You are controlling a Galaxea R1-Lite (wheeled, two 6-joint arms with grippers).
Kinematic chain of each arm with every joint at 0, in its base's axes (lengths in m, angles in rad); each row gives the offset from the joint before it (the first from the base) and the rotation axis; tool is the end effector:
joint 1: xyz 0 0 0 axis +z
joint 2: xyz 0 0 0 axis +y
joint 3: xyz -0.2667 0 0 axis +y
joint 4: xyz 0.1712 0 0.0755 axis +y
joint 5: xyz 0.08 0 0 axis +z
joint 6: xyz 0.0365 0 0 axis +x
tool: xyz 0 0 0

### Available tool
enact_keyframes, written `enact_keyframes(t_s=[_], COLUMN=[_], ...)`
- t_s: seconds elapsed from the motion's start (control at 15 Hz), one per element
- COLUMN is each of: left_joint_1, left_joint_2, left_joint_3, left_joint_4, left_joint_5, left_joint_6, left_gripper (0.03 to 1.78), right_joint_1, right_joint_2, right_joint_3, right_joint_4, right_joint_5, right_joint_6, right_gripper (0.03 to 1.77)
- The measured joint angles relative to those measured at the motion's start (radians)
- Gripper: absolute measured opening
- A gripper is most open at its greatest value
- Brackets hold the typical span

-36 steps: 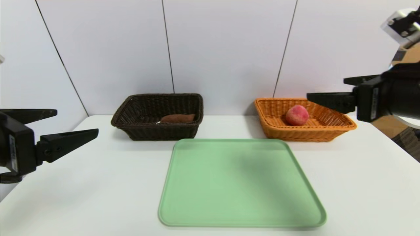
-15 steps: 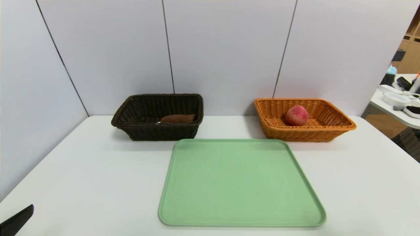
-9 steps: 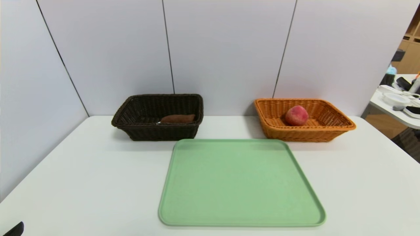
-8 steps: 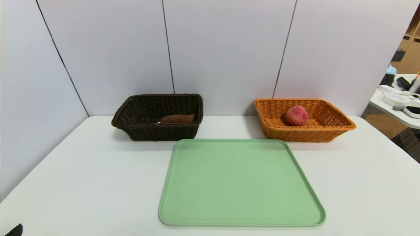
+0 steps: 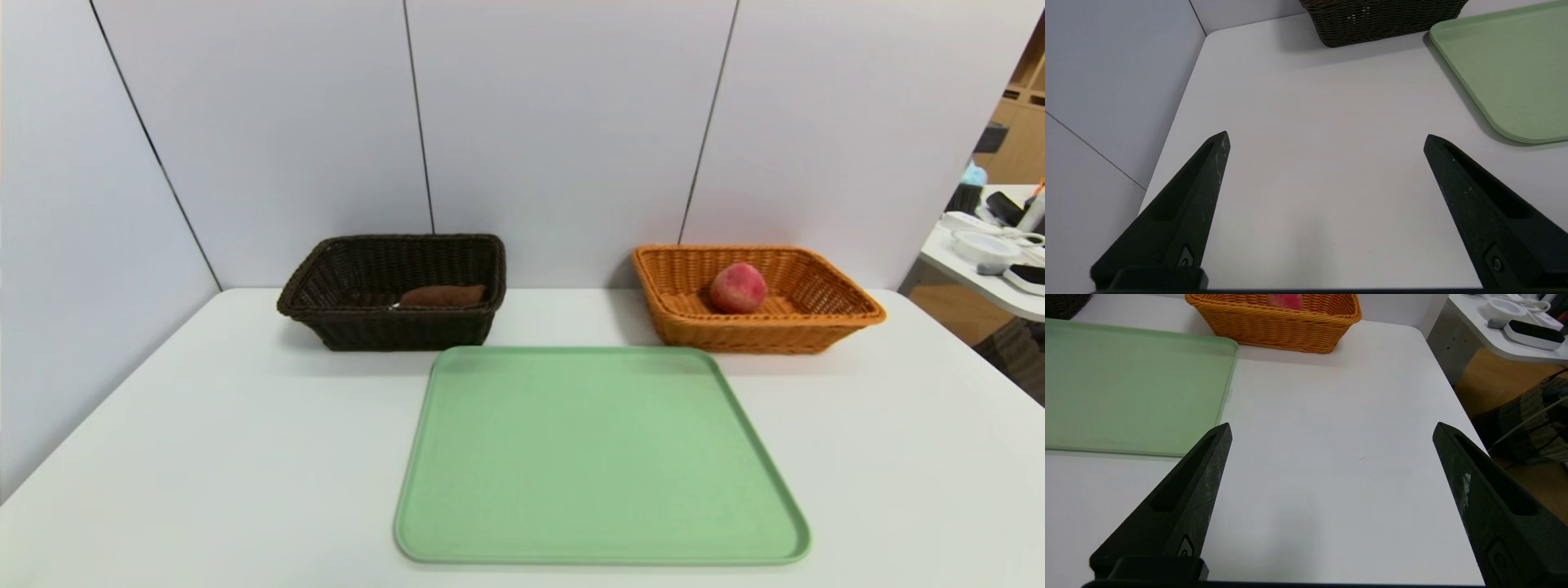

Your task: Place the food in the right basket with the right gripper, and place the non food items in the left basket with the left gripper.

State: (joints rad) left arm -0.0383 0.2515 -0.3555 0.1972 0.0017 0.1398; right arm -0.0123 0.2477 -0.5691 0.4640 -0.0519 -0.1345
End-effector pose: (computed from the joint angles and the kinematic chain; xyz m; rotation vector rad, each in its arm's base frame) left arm 0.0201 -0.0007 0.1484 0.1415 0.0905 -0.0430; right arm -0.0047 -0.0018 0.1746 -0.1370 0.1467 -0.0544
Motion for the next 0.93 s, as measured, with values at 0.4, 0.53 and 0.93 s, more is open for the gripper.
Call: enact_keyframes(t_s=[0.4,0.53,0.93], left_joint_1=[0.025,0.028,0.033], left_joint_2=[-0.090,-0.141,-0.243], left_joint_3=[0.065,0.108,0.197], left_joint_4=[0.005,0.007,0.002], left_joint_5=[-0.031,-0.030,-0.014], left_joint_6=[0.034,0.040,0.040], left_gripper=[1.69,1.69,1.69], right_joint_1=[0.008,0.011,0.012], right_joint_2=[-0.068,-0.103,-0.213], right_joint_3=[0.047,0.065,0.134], right_joint_4=[-0.005,-0.005,-0.013], right_joint_5=[0.002,0.001,0.007], right_joint_6=[0.000,0.001,0.000], right_gripper=[1.69,1.69,1.69])
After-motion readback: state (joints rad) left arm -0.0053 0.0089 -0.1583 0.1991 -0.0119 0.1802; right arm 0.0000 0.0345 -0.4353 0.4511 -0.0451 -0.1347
